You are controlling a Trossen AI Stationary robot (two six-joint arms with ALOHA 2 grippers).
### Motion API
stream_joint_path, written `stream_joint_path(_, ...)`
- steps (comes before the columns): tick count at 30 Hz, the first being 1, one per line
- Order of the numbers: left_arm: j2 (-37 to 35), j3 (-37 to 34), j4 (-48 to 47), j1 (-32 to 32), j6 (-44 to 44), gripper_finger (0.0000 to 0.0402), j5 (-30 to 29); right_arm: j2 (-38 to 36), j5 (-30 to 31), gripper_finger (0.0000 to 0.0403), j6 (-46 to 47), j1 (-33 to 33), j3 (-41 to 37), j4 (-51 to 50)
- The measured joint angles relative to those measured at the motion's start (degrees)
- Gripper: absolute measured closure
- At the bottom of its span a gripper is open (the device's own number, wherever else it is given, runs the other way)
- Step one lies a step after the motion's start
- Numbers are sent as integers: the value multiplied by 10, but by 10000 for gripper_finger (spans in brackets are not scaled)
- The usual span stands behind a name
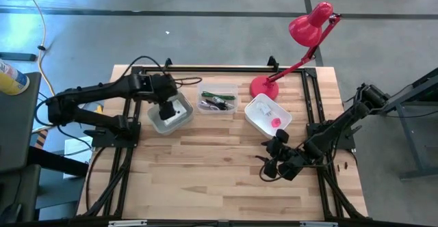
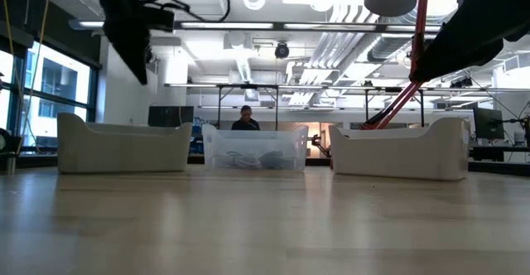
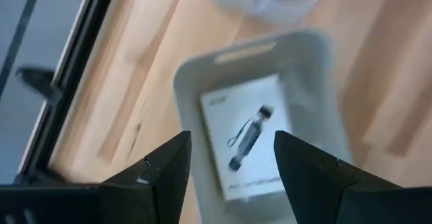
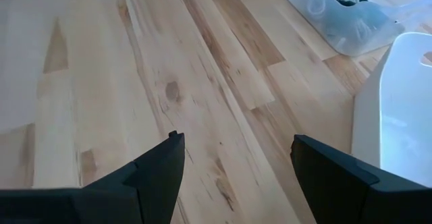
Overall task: Pick and place items into bin
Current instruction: Return to Home Position
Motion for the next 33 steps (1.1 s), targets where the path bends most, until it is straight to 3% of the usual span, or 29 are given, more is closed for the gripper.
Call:
stream_joint_path(6, 0, 95, 16, -40, 44, 202, 45, 0, 0, 144, -17, 0, 0, 41)
stream_joint_path(11, 0, 191, 23, -111, 87, 202, 15, 0, -5, 144, -32, -2, 0, 68)
stream_joint_path(15, 0, 253, 17, -161, 87, 202, -29, 0, -41, 144, -97, -3, 0, 80)
stream_joint_path(20, -1, 285, 8, -209, 29, 202, -1, -9, -72, 144, -118, -3, 0, 104)
stream_joint_path(23, 0, 265, 33, -262, 56, 201, -27, -27, -55, 144, -119, -4, 0, 120)
stream_joint_path(28, -46, 160, 199, -354, 143, 201, -100, -72, -42, 144, -177, -4, 0, 142)
stream_joint_path(30, -89, 93, 279, -364, 174, 201, -89, -91, -46, 144, -199, -4, 0, 142)
stream_joint_path(33, -162, -24, 420, -362, 218, 201, -25, -121, -61, 144, -234, -4, 0, 143)
